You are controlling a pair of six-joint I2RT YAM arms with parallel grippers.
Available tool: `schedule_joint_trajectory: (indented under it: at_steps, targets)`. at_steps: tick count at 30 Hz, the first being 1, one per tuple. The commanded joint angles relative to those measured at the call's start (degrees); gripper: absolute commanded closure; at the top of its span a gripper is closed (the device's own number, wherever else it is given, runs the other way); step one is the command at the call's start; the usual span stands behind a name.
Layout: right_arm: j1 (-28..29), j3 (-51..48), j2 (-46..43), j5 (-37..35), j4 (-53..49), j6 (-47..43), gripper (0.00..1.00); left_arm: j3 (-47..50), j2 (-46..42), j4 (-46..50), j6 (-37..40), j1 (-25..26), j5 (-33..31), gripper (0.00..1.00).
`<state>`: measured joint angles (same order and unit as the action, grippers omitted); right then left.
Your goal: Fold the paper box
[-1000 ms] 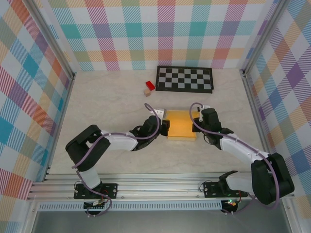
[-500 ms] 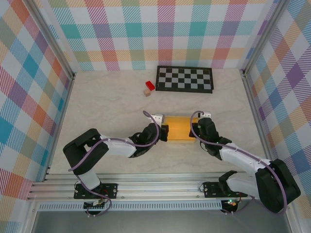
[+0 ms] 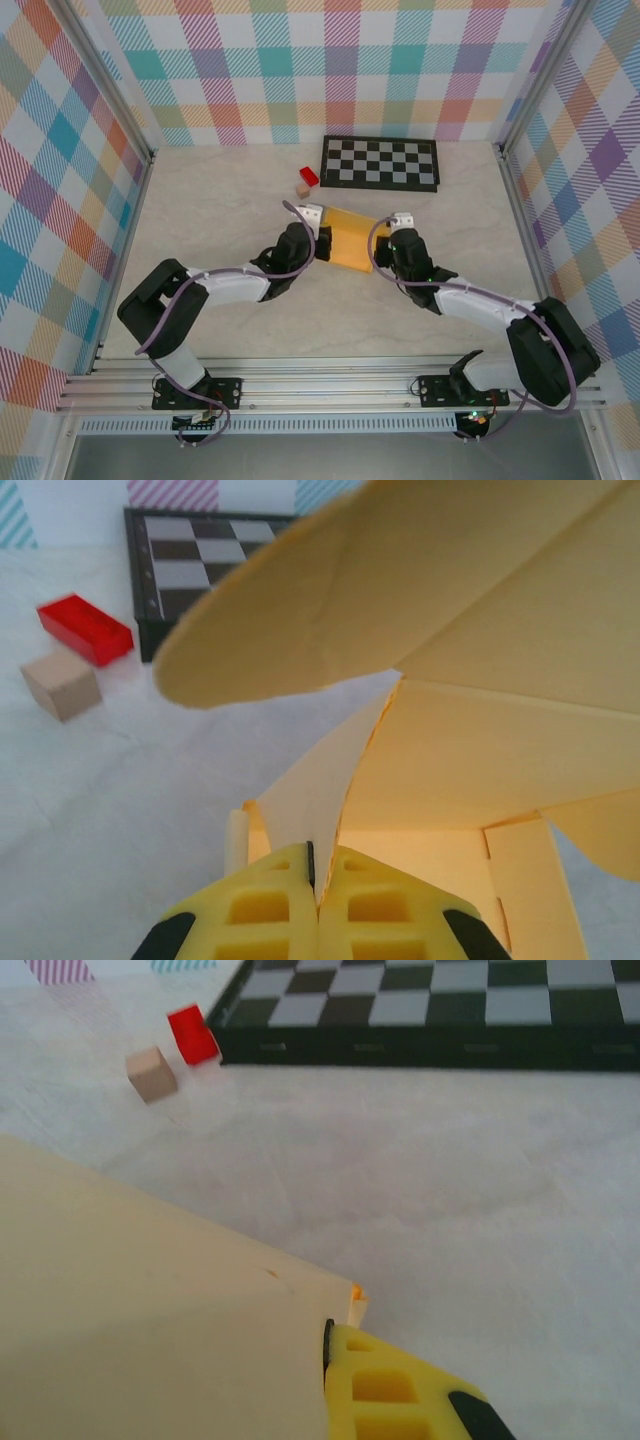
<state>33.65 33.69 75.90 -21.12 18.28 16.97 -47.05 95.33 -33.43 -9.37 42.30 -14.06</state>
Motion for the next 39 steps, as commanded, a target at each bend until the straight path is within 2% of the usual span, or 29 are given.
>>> schedule_joint_trajectory:
  at_steps: [1, 5, 8, 15, 19, 28, 33, 39]
  targets:
    - [-1.61, 5.55, 4.44, 1.92, 9.44, -4.77, 1.00, -1.89, -1.11, -4.96, 5.14, -3.05, 6.02, 1.00]
    - [-2.92, 11.61, 12.28, 3.29, 10.28, -6.51, 1.00, -2.22, 2.85, -7.41, 5.32, -5.51, 9.72, 1.00]
    - [-3.48, 12.54, 16.85, 3.55, 13.73, -6.04, 1.00, -1.59, 6.43, -9.83, 5.19, -6.10, 10.57, 1.00]
    - [-3.50, 11.92, 21.89, 4.08, 14.92, -5.69, 1.00, -0.65, 11.29, -13.24, 1.68, -6.36, 11.12, 1.00]
    - [-3.55, 8.95, 21.96, 2.97, 15.20, -4.18, 1.00, -0.79, 12.20, -12.85, -3.52, -6.36, 10.96, 1.00]
    - [-3.20, 4.98, 20.62, 0.85, 12.26, -2.83, 1.00, -0.79, 13.03, -9.77, -16.90, -5.26, 11.70, 0.97]
    - [-2.47, 5.18, 20.25, -0.45, 10.11, -3.09, 1.00, -1.81, 12.06, -5.39, -18.08, -5.05, 13.39, 0.94]
    - [-2.01, 6.07, 20.06, -2.27, 7.71, -3.08, 1.00, -6.97, 10.01, 6.47, -15.91, -4.80, 15.60, 0.87]
